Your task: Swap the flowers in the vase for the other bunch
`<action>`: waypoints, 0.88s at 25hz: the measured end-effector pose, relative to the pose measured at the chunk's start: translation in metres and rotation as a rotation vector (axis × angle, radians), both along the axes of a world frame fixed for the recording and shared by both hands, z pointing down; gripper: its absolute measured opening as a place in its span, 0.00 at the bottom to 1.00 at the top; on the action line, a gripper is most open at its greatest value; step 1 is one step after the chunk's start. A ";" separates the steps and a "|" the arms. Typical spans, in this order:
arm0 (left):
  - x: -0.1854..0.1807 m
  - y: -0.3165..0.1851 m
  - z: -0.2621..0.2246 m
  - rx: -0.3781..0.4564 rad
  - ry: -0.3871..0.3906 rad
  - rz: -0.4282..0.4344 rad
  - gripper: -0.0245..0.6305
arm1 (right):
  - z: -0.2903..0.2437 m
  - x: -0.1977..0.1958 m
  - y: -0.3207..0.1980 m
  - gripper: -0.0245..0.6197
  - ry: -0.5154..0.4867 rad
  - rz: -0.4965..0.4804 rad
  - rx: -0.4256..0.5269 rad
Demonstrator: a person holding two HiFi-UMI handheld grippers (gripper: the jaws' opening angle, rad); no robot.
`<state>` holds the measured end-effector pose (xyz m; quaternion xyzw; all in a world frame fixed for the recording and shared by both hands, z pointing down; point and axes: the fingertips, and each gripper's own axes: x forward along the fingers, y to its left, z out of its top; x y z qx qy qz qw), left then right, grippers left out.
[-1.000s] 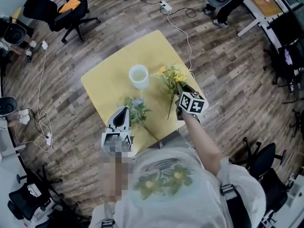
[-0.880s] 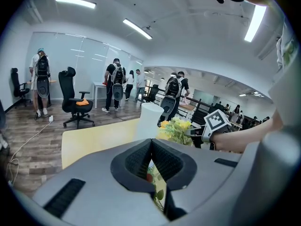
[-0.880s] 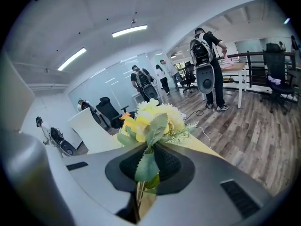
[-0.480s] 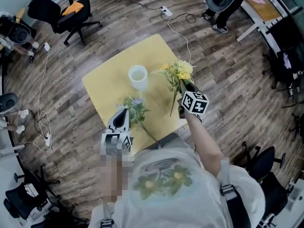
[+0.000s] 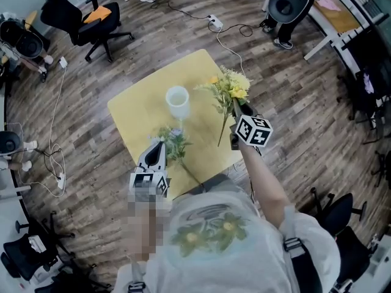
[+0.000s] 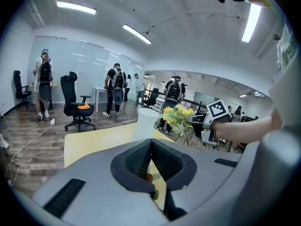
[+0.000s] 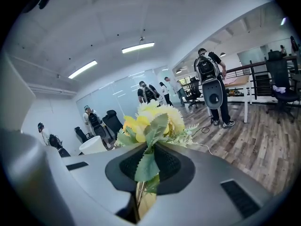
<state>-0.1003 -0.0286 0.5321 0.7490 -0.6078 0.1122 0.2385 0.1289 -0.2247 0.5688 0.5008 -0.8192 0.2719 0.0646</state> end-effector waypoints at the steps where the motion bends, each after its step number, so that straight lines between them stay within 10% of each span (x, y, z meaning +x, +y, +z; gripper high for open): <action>1: 0.001 0.001 -0.001 0.001 -0.001 0.000 0.06 | -0.005 0.000 -0.001 0.12 -0.006 -0.001 0.009; 22: 0.011 0.021 -0.013 0.015 0.016 -0.031 0.06 | -0.100 -0.018 -0.014 0.12 -0.111 -0.076 0.188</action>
